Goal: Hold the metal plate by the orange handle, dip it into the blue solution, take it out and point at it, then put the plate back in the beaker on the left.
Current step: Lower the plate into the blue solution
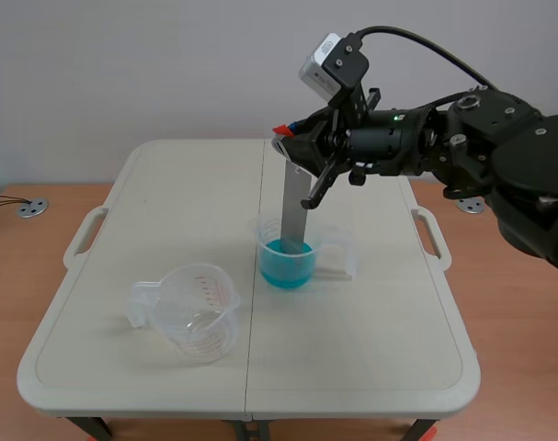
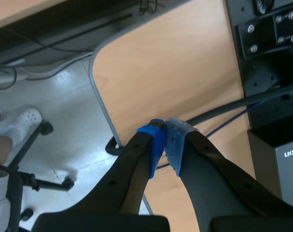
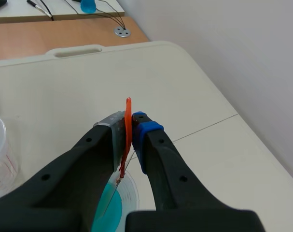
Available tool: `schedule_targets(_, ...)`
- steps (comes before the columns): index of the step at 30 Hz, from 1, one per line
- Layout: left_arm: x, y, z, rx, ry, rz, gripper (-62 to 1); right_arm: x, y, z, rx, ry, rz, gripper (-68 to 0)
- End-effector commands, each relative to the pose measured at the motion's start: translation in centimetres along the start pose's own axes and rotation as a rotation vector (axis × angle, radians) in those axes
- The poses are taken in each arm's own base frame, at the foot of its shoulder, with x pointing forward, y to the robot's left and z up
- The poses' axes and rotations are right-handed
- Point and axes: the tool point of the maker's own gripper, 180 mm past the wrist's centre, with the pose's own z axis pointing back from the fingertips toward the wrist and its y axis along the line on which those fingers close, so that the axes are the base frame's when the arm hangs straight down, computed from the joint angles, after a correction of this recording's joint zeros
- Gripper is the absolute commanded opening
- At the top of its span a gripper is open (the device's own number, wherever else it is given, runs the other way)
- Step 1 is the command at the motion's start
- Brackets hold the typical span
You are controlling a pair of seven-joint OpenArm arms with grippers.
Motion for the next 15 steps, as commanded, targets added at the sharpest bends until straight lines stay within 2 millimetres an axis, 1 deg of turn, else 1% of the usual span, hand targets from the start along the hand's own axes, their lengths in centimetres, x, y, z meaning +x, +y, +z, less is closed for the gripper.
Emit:
schedule_targets(1,0.5,0.0,0.1,-0.005,-0.013,-0.007,-57.9,1.8,-0.6,-0.4,-0.005,-0.052,0.03,-66.2)
schedule_targets(8,0.5,0.0,0.1,-0.005,-0.012,-0.007,-57.9,0.6,1.1,-1.2,0.04,-0.026,0.03,-66.2)
schedule_targets(15,0.4,0.0,0.1,-0.006,-0.011,-0.007,-57.9,-0.9,1.2,-1.0,0.04,0.013,0.019,-66.2)
